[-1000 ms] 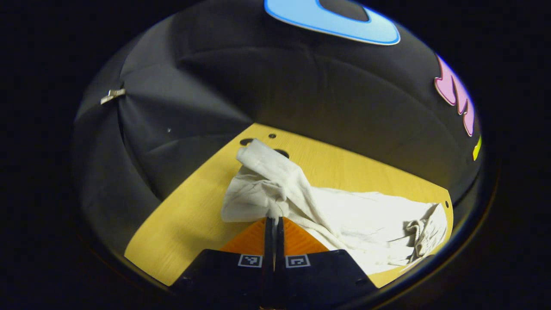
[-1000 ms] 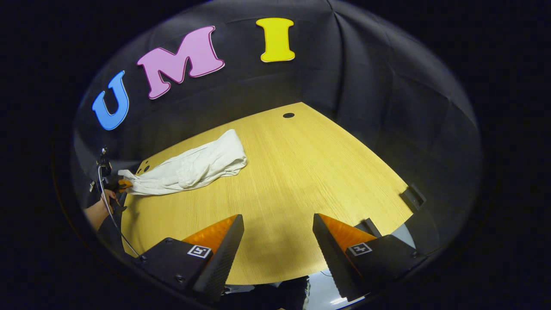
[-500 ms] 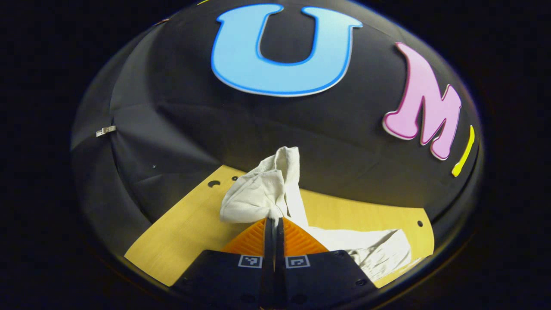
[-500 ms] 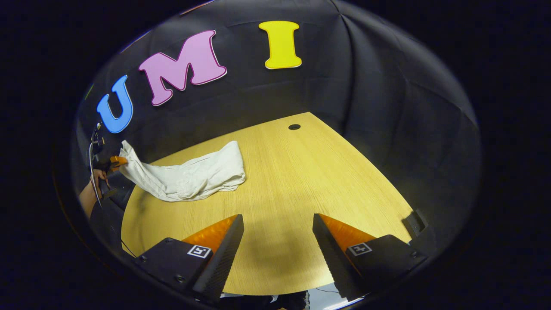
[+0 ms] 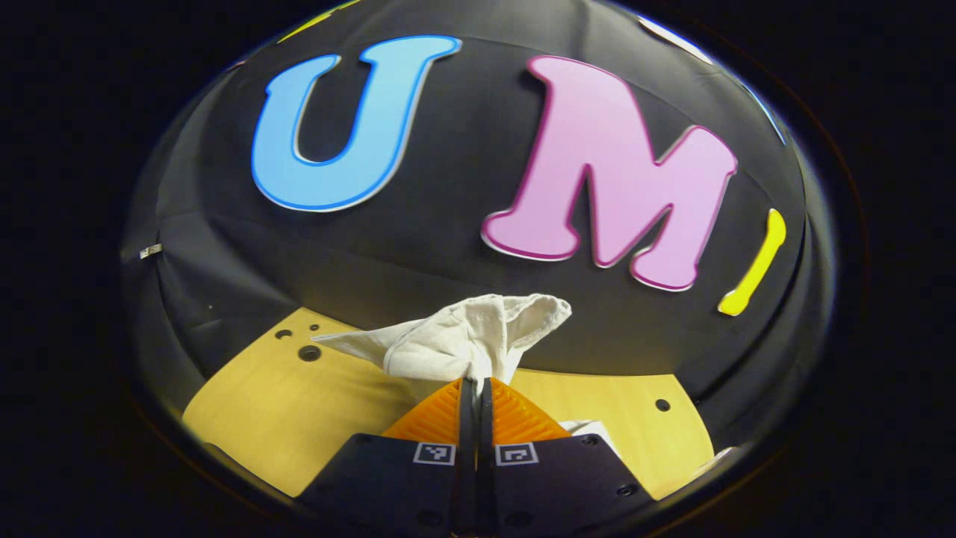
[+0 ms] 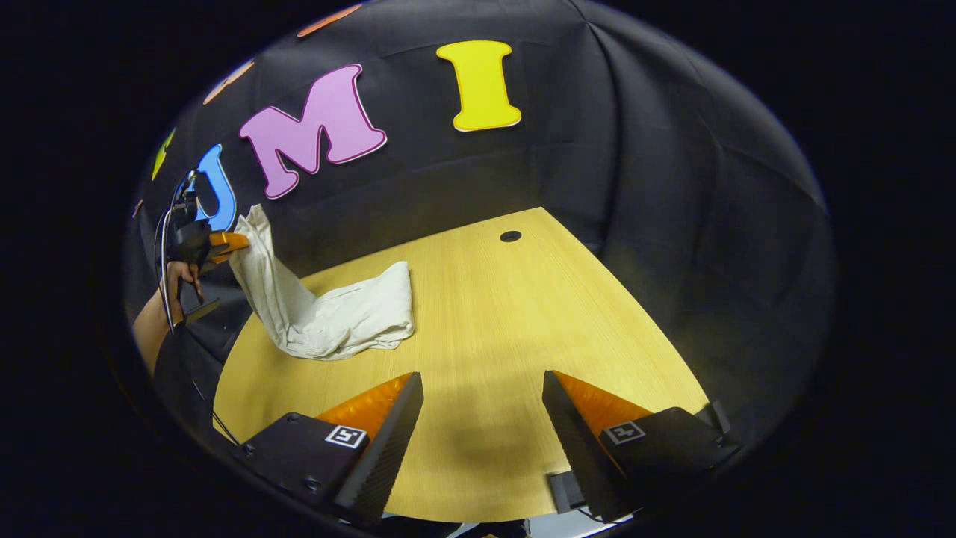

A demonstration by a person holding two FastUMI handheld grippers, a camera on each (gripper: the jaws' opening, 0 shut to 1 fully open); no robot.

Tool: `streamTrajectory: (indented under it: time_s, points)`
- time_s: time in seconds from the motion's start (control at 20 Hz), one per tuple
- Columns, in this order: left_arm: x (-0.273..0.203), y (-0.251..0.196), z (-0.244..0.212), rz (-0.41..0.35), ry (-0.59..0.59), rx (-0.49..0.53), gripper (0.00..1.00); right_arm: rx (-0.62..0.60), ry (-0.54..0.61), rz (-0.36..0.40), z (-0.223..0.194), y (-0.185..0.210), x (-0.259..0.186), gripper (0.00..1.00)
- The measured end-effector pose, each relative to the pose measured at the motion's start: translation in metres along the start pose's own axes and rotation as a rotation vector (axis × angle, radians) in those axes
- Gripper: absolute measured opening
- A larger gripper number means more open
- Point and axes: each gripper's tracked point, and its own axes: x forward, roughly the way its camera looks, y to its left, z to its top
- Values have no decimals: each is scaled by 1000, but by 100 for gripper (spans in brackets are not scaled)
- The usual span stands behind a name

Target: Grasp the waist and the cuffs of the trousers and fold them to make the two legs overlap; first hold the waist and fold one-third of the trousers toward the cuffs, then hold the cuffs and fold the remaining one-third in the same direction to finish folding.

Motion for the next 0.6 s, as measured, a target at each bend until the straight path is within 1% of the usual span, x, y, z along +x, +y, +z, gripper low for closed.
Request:
streamTrajectory:
  time_s: [0.1,0.25,0.4,0.6]
  points:
    - [4,-37,-13,-27,16,8,5,10,-3,7,3,-13,-1,98]
    - [10,-83,-46,-38,58,32,5,31,-2,15,4,-29,-7,99]
    - [17,-115,-84,-36,109,90,5,31,-15,27,8,-37,-11,99]
    - [19,-150,-126,-57,160,126,7,24,-15,37,0,-43,-18,99]
